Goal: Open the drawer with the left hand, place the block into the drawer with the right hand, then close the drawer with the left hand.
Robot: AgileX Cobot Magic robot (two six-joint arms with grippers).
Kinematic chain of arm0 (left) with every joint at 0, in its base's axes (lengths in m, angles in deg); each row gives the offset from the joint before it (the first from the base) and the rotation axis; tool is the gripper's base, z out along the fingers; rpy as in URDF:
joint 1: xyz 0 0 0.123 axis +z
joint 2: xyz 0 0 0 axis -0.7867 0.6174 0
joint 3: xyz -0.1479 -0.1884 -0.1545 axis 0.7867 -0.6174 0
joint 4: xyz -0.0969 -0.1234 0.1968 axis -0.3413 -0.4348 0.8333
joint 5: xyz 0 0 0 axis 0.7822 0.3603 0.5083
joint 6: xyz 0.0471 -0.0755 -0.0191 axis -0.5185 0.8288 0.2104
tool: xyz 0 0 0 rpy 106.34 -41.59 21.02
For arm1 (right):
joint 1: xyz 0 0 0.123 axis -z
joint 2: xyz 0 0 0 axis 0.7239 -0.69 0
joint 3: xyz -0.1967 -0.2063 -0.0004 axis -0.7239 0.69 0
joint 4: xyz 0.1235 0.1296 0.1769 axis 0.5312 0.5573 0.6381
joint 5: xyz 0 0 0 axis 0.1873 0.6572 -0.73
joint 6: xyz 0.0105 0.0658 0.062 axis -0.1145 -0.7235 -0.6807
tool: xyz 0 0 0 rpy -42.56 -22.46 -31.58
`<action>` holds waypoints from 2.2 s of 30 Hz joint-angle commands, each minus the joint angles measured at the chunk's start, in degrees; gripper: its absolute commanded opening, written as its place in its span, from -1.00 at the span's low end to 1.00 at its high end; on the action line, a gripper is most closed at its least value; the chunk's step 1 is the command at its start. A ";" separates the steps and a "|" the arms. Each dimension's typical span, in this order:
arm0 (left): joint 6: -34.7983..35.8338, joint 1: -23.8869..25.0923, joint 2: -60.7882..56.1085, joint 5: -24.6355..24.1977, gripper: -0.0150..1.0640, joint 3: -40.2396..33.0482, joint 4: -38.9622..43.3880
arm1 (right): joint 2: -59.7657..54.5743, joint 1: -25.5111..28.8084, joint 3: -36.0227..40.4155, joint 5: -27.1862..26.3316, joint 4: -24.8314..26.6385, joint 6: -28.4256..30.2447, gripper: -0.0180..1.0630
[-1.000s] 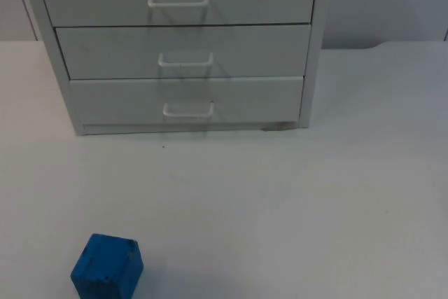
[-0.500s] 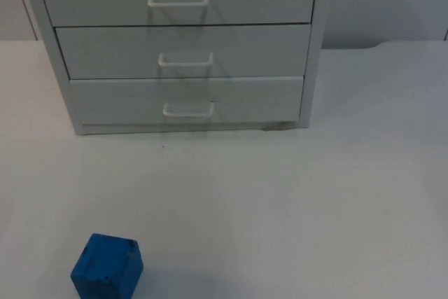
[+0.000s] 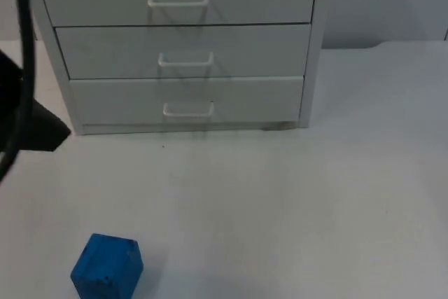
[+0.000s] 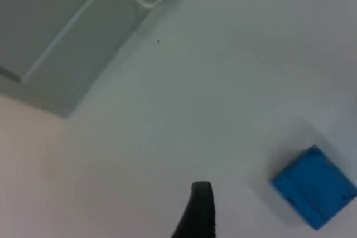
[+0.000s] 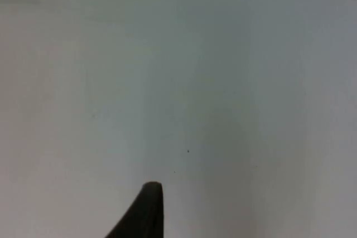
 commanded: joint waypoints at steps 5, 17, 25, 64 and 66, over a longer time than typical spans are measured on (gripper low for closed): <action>5.58 -11.68 5.73 11.13 0.39 0.30 20.29 | -0.14 0.43 -0.27 -0.90 -0.34 0.62 0.93; 25.86 -16.94 23.93 26.45 0.26 0.30 51.81 | -0.14 0.43 -0.27 -0.90 -0.34 0.62 0.93; 31.41 -16.83 37.50 27.55 0.20 6.44 59.87 | -0.14 0.43 -0.27 -0.90 -0.32 0.50 0.93; 45.39 -10.00 58.46 29.30 0.06 24.21 82.24 | -0.17 0.43 1.70 -2.89 -1.42 -2.04 0.93; 45.39 -10.03 59.60 29.18 0.06 24.21 82.79 | -0.17 0.43 1.70 -3.46 -1.42 -2.04 0.93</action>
